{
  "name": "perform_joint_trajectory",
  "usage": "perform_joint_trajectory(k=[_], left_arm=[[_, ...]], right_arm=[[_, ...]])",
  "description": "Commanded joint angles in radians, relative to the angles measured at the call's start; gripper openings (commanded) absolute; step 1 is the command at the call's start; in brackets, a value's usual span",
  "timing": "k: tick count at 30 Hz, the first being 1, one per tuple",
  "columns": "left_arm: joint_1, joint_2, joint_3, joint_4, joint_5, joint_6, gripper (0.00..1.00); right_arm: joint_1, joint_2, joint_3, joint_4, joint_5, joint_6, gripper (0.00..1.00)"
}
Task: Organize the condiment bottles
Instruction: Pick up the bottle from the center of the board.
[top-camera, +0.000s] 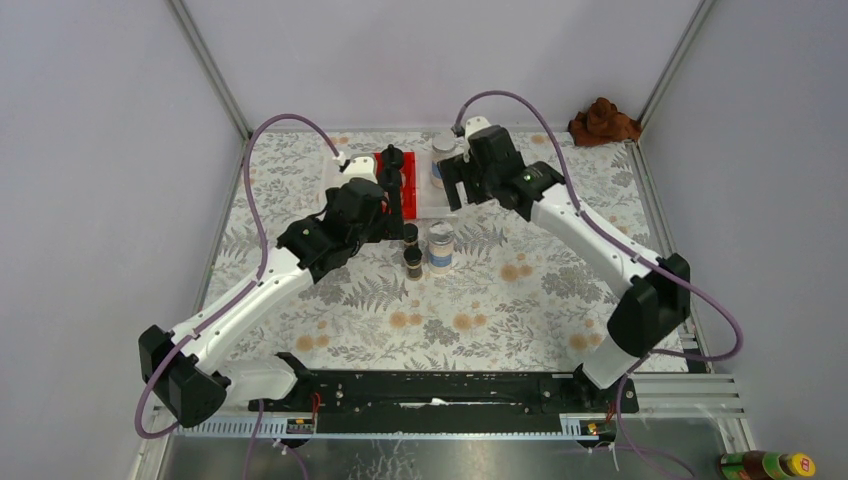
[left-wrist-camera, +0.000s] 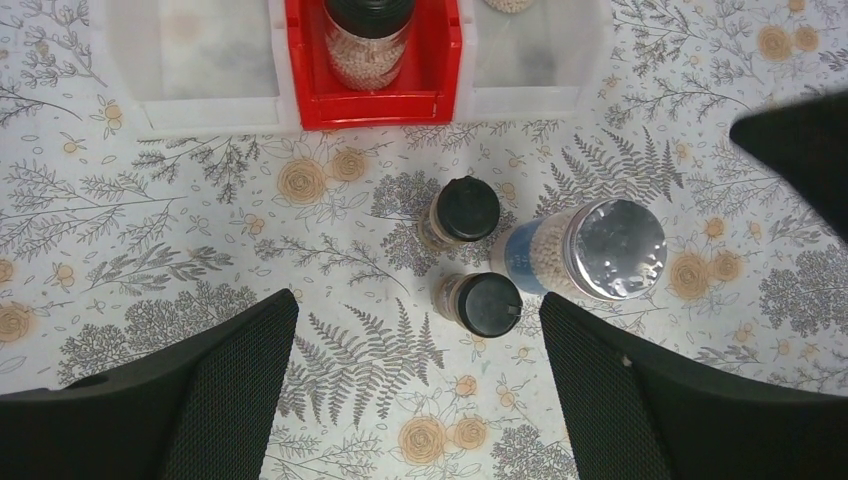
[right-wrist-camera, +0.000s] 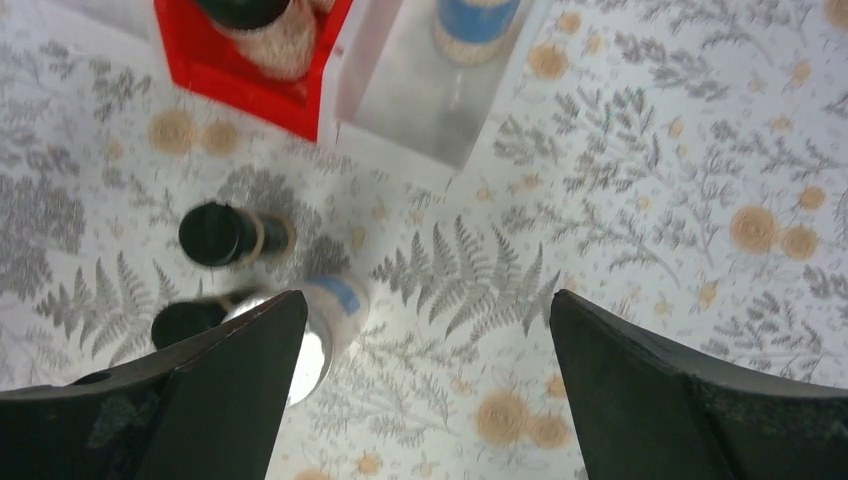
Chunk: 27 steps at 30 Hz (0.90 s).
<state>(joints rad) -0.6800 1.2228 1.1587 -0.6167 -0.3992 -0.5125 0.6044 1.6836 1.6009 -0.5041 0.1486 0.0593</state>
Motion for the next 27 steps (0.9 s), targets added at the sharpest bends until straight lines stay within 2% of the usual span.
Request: perform_joint_trajectory(k=[1,10,27], left_arm=[[-0.006,-0.002,0.009,0.058,0.018,0.029,0.95],[-0.007,-0.053,-0.01,0.056,0.019,0.031,0.95],[-0.007,-0.098,-0.049,0.051,0.005,0.027,0.95]], right_arm=[[0.047,-0.145,-0.117,0.026,0.024,0.032,0.99],[0.133,-0.248,-0.239,0.034,0.003,0.064,0.98],[0.188,-0.188,-0.252,0.061,-0.019,0.074,0.97]])
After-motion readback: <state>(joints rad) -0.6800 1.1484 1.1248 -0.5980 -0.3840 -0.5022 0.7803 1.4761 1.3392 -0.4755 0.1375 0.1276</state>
